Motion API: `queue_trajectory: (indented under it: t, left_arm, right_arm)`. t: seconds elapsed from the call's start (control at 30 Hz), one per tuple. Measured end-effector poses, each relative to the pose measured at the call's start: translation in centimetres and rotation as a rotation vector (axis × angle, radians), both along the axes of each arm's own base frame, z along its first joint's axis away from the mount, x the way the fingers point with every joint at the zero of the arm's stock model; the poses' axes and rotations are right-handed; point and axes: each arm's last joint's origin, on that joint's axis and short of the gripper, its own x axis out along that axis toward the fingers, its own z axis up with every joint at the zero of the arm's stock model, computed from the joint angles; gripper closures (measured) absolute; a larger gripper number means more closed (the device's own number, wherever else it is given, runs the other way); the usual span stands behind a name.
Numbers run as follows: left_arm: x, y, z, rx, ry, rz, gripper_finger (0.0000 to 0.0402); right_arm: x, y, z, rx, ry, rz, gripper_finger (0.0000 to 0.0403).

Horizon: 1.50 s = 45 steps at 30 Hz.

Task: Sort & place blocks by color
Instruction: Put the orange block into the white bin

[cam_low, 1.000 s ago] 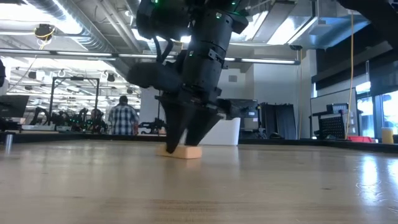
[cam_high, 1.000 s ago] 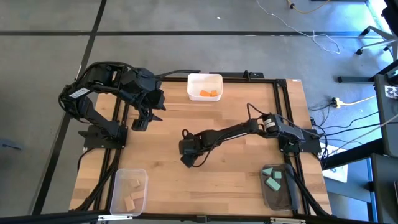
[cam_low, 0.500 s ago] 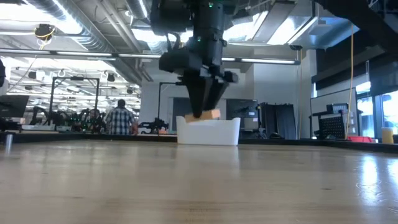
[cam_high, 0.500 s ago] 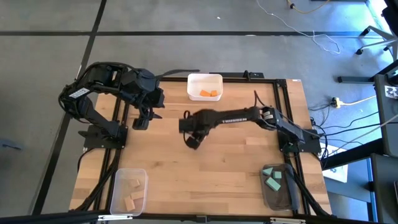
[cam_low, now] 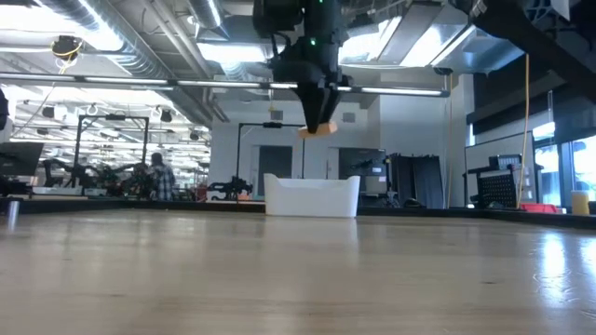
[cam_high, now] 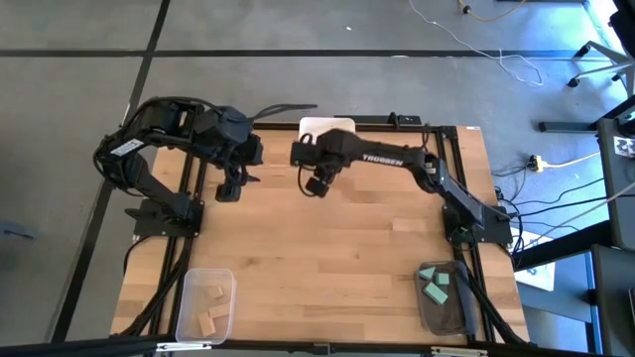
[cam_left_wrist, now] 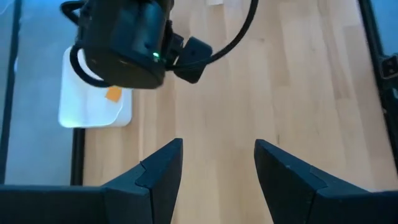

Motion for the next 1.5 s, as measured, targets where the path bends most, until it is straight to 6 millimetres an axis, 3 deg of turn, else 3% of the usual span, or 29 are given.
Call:
queue_trajectory:
  t: [0.27,0.53,0.83,1.0,1.2,1.5]
  left_arm:
    - [-0.1,1.1,0.0,-0.01,-0.002,0.067,0.021]
    - [-0.2,2.3,0.0,0.006,0.001,0.099,0.021]
    - [-0.4,3.5,0.0,0.017,0.002,0.144,0.021]
    - [-0.6,4.4,0.0,-0.016,-0.006,0.228,0.021]
    - [-0.8,5.3,0.0,-0.041,-0.012,0.303,0.021]
    - [-1.1,6.2,0.0,-0.045,-0.014,0.353,0.021]
  right_arm:
    - [-1.7,-6.9,0.4,0.002,0.002,-0.024,0.0273]
    - [-3.3,-15.3,0.1,0.074,-0.203,-0.09,0.0273]
    - [-5.4,-21.7,-4.3,0.163,-0.161,-0.092,0.0273]
    - [-5.4,-23.3,-7.8,0.236,-0.131,-0.027,0.0273]
    - [-4.9,-23.9,-11.0,0.266,-0.088,0.034,0.0273]
    - [-4.8,-24.0,-11.8,0.275,-0.068,0.059,0.0236]
